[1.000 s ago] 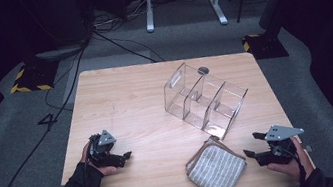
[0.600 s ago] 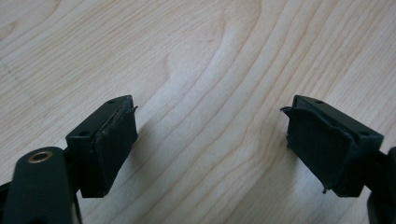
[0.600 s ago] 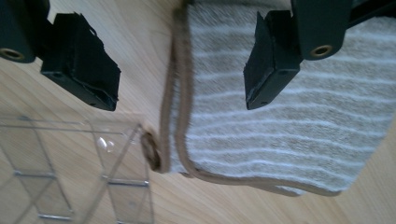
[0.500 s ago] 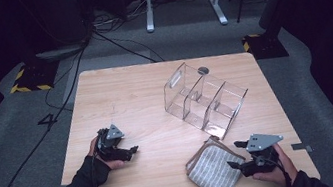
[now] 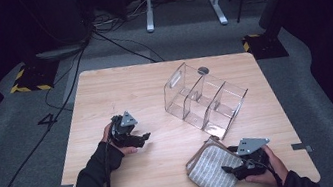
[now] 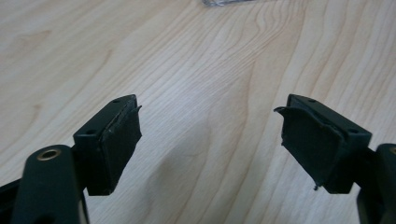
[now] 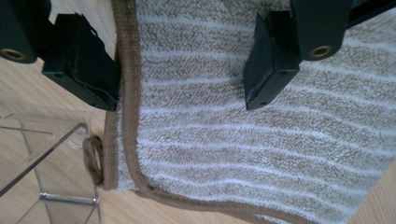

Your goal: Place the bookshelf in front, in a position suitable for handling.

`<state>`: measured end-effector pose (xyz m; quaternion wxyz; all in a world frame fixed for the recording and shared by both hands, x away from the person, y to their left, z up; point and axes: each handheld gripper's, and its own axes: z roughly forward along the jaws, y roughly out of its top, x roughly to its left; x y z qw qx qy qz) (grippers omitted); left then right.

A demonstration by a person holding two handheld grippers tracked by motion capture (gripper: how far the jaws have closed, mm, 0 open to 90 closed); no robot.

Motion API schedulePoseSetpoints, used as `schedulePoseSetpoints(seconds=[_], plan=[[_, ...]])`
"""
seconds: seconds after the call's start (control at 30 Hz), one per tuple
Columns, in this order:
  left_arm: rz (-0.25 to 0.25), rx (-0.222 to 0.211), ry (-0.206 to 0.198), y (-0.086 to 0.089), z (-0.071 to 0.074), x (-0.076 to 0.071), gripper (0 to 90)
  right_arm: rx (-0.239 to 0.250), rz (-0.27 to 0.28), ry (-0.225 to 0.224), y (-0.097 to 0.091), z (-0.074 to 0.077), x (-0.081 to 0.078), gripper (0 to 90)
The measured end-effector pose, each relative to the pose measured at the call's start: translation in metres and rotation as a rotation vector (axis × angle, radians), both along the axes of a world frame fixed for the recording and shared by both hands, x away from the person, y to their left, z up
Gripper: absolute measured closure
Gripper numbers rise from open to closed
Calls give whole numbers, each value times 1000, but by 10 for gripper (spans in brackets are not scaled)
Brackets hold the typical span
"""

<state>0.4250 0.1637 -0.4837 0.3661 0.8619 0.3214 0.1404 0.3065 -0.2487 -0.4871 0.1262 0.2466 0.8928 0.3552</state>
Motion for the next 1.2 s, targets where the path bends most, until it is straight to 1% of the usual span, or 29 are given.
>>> schedulePoseSetpoints(seconds=[0.03, 0.1, 0.13, 0.17, 0.2, 0.23, 0.27, 0.3, 0.33, 0.37, 0.4, 0.43, 0.47, 0.57, 0.73, 0.8, 0.87, 0.93, 0.97, 1.0, 1.03, 1.07, 1.1, 1.13, 1.17, 1.2], plan=[[1, -10, -9, -4, 1, 4, 198, 5, -1, 6, 0, -1, 0, 280], [2, -13, -8, -6, 2, 6, 201, 4, 0, 11, -1, -1, 1, 280], [-3, -5, -27, -7, 3, 7, 201, 2, -2, 15, -1, -2, 1, 278], [-1, -11, -37, -9, 3, 7, 209, 2, -2, 15, -1, -2, 2, 277], [-9, -6, -23, -12, 3, 10, 220, 3, -2, 17, -1, -2, 2, 277], [-16, -6, -20, -14, 3, 12, 210, 2, -1, 20, -1, -3, 2, 277], [-10, -17, -25, -15, 4, 12, 210, 5, -3, 27, -2, -3, 2, 275], [-17, -19, -31, -16, 5, 14, 216, 6, -4, 29, -2, -3, 3, 273], [-14, -21, -33, -17, 7, 16, 214, 7, -3, 31, -3, -4, 3, 271], [-14, -31, -38, -19, 8, 17, 215, 10, -4, 35, -3, -4, 4, 270], [-17, -31, -50, -21, 9, 18, 225, 17, -3, 42, -4, -5, 5, 264], [-20, -33, -40, -23, 10, 21, 227, 17, -6, 48, -4, -5, 5, 259], [-19, -42, -39, -26, 10, 23, 221, 22, -6, 58, -5, -5, 6, 258], [-20, -49, -58, -35, 13, 29, 226, 31, -6, 72, -7, -6, 8, 252], [-24, -55, -69, -49, 17, 40, 235, 30, -1, 64, -7, -7, 8, 250], [-21, -52, -89, -54, 19, 44, 246, 29, -1, 63, -8, -7, 8, 250], [-8, -69, -91, -60, 22, 50, 250, 29, -1, 62, -8, -7, 8, 250], [1, -76, -98, -65, 24, 54, 261, 27, -1, 60, -8, -6, 7, 250], [1, -76, -98, -65, 24, 54, 264, 27, 0, 58, -8, -6, 7, 250], [22, -87, -104, -70, 26, 59, 276, 27, 1, 57, -7, -6, 7, 250], [22, -87, -104, -70, 26, 59, 279, 27, 1, 57, -7, -6, 7, 250], [25, -91, -112, -73, 27, 61, 279, 27, 1, 57, -8, -6, 7, 250], [44, -78, -123, -76, 29, 64, 290, 26, 1, 57, -8, -6, 7, 250], [52, -81, -123, -78, 29, 65, 304, 25, 0, 55, -8, -6, 7, 250], [59, -92, -126, -80, 30, 67, 308, 25, -1, 56, -8, -6, 7, 250], [75, -97, -130, -82, 31, 69, 316, 25, -2, 55, -8, -6, 7, 250]])
